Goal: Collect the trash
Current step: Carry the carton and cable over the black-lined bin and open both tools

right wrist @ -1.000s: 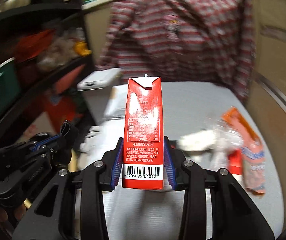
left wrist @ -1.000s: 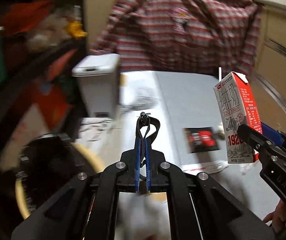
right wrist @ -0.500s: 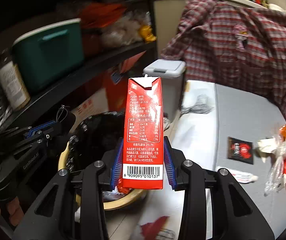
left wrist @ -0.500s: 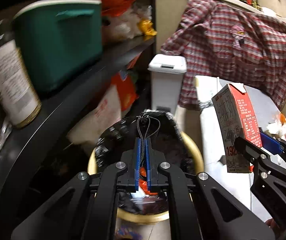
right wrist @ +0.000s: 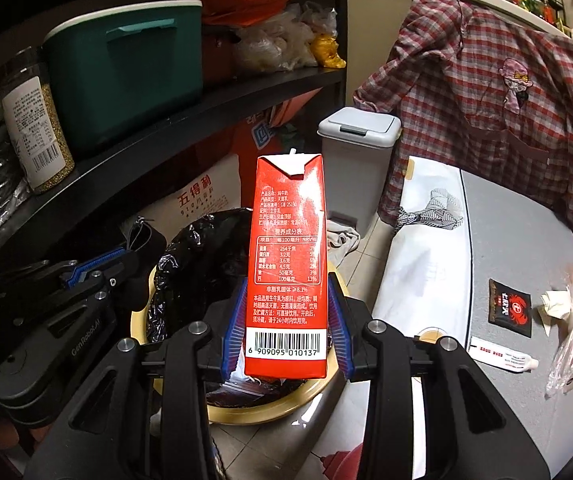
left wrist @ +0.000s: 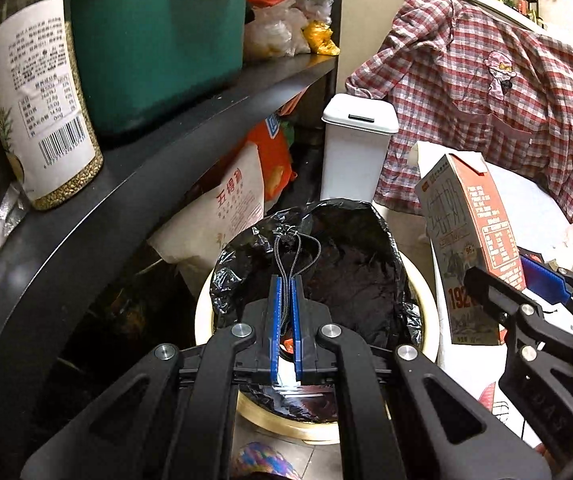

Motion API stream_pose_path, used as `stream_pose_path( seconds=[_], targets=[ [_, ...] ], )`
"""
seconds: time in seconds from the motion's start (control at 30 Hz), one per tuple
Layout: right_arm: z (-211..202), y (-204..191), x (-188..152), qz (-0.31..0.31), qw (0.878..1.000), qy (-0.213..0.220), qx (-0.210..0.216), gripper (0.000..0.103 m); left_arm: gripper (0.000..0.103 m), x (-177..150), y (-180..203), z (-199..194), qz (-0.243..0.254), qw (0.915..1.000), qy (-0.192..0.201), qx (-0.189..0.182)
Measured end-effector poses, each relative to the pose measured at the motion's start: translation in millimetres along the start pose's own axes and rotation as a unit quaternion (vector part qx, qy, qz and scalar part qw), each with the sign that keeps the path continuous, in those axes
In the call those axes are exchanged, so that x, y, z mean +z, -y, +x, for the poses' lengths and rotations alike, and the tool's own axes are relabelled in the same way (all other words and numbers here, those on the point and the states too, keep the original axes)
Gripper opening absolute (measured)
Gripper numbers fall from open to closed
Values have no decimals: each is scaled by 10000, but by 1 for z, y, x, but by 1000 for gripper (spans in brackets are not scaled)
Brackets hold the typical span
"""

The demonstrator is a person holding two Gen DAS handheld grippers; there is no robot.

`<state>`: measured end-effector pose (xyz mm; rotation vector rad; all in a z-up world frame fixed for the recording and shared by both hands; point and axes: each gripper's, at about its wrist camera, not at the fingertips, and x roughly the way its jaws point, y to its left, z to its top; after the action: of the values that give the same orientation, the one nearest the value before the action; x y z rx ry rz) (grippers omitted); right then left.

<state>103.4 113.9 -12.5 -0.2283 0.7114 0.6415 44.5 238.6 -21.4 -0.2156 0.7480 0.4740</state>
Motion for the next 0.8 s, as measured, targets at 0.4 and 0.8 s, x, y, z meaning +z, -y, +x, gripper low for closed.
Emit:
stream_pose_path(
  seconds=[0.4,0.8],
  targets=[
    [15,-2,-1,27,9998,-179,77,39,13,2,-7,15,-145,9998,-155,31],
    [16,-1,-1,120,9997,-194,52,56,79,4,-9,7,-178,9991,-24,378]
  ],
)
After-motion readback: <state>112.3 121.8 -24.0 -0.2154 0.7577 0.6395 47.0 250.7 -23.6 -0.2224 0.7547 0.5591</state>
